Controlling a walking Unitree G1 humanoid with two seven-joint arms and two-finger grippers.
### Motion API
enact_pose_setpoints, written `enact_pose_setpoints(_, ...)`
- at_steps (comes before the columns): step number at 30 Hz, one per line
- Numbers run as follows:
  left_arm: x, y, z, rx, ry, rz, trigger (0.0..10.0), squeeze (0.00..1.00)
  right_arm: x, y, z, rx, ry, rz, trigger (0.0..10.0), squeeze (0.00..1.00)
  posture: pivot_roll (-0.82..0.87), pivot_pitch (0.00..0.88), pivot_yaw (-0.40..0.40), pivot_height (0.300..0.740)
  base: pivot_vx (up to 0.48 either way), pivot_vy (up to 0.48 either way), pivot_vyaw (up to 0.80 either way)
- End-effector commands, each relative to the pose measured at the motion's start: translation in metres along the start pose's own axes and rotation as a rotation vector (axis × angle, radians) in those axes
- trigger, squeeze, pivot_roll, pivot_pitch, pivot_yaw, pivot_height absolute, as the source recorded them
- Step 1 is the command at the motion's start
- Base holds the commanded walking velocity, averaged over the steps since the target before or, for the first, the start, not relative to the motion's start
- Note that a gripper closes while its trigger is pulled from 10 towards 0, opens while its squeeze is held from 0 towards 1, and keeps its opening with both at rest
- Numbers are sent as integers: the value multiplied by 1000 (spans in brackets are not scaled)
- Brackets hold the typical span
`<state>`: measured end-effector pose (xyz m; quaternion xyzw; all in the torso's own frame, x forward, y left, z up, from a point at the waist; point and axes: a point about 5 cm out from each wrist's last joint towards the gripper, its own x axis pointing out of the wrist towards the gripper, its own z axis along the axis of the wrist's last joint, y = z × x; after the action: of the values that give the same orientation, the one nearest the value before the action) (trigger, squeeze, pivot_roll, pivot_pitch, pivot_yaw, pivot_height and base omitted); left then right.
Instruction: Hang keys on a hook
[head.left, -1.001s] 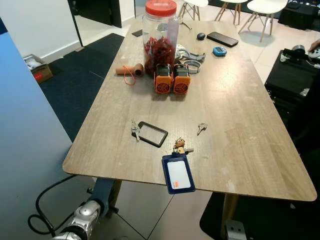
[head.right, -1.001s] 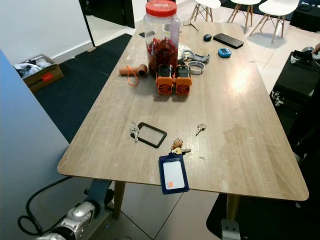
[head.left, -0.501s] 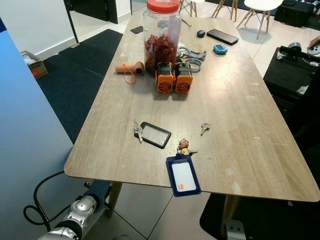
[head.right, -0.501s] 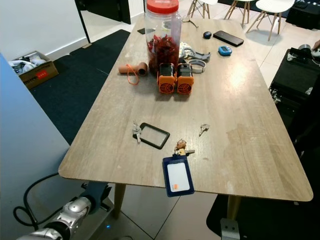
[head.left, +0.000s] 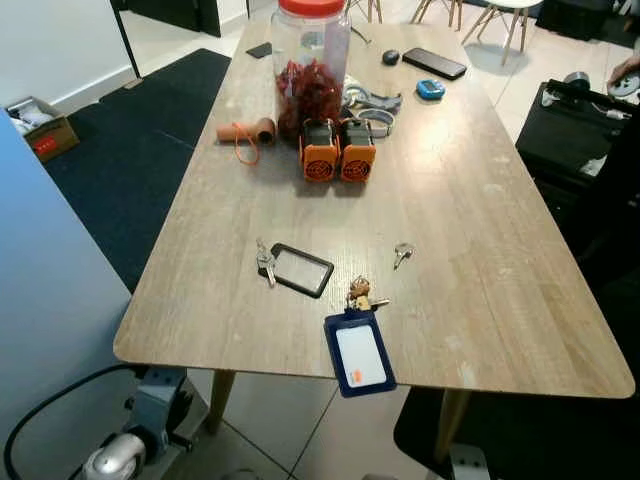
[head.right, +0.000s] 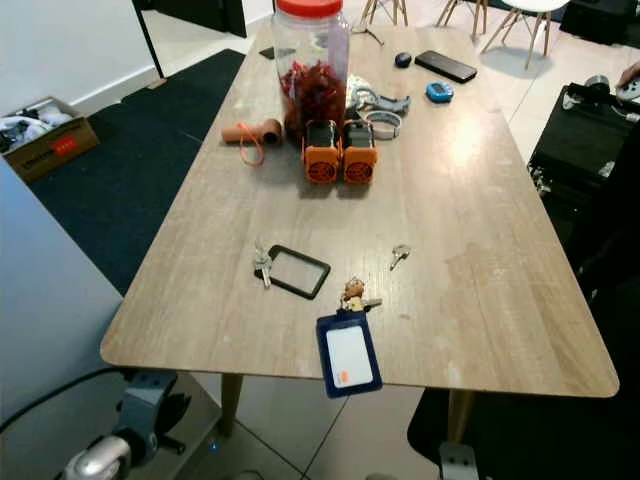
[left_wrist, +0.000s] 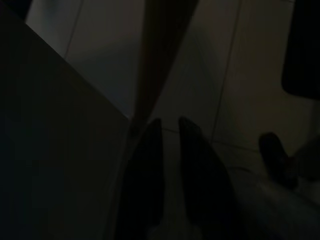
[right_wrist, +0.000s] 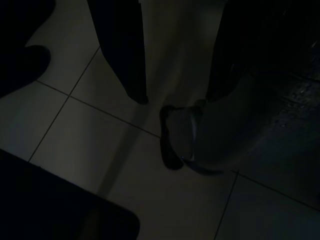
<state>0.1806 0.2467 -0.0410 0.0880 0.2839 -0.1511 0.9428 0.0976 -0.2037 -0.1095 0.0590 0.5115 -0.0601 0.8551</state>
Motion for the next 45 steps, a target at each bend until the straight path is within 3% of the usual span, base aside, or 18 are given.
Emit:
enact_pose_setpoints(1, -7, 21, 28, 123, -158, 29, 10000, 0, -2, 1, -6, -1, 14, 6, 10000, 0, 51, 59, 15, 740, 0, 0, 0)
enact_pose_setpoints(10, -32, 19, -4, 314, -1, -166, 10000, 0, -2, -1, -9, -18, 32, 20, 10000, 0, 52, 59, 9, 740, 0, 0, 0)
enact_pose_setpoints(12, -35, 16, -9, 343, 22, -207, 10000, 0, -3, -3, -10, -21, 37, 20, 10000, 0, 49, 57, 10, 740, 0, 0, 0)
enact_pose_setpoints(14, -37, 15, -11, 319, 16, -206, 10000, 0, -4, -5, -11, -23, 41, 20, 10000, 0, 44, 57, 12, 740, 0, 0, 0)
enact_pose_setpoints(17, -39, 16, 5, 196, -148, -140, 10000, 0, -6, -12, -14, -18, 44, 12, 10000, 0, 42, 59, 11, 740, 0, 0, 0)
enact_pose_setpoints(20, -41, 13, 16, 215, -236, -159, 10000, 0, -7, -15, -16, -19, 47, 10, 10000, 0, 43, 60, 9, 740, 0, 0, 0)
enact_pose_setpoints(22, -45, 3, 35, 250, -363, -231, 10000, 0, -8, -15, -18, -23, 52, 10, 10000, 0, 45, 60, 6, 740, 0, 0, 0)
enact_pose_setpoints(24, -49, -1, 43, 283, -415, -273, 10000, 0, -7, -11, -18, -25, 52, 14, 10000, 0, 47, 59, 4, 740, 0, 0, 0)
enact_pose_setpoints(29, -58, -8, 50, 332, -455, -359, 10000, 0, -4, -2, -15, -29, 50, 23, 10000, 0, 51, 57, 2, 740, 0, 0, 0)
enact_pose_setpoints(31, -69, -12, 55, 368, -469, -473, 10000, 0, 1, 14, -6, -34, 41, 39, 10000, 0, 56, 53, 0, 740, 0, 0, 0)
enact_pose_setpoints(34, -76, -12, 60, 377, -478, -513, 10000, 0, 4, 22, -1, -37, 37, 47, 10000, 0, 60, 52, 0, 740, 0, 0, 0)
enact_pose_setpoints(37, -80, -8, 65, 389, -500, -527, 10000, 0, 1, 10, -5, -37, 39, 39, 10000, 0, 62, 50, -1, 740, 0, 0, 0)
enact_pose_setpoints(45, -84, -2, 85, 415, -566, -549, 10000, 0, -2, -1, -9, -39, 43, 30, 10000, 0, 68, 47, 0, 740, 0, 0, 0)
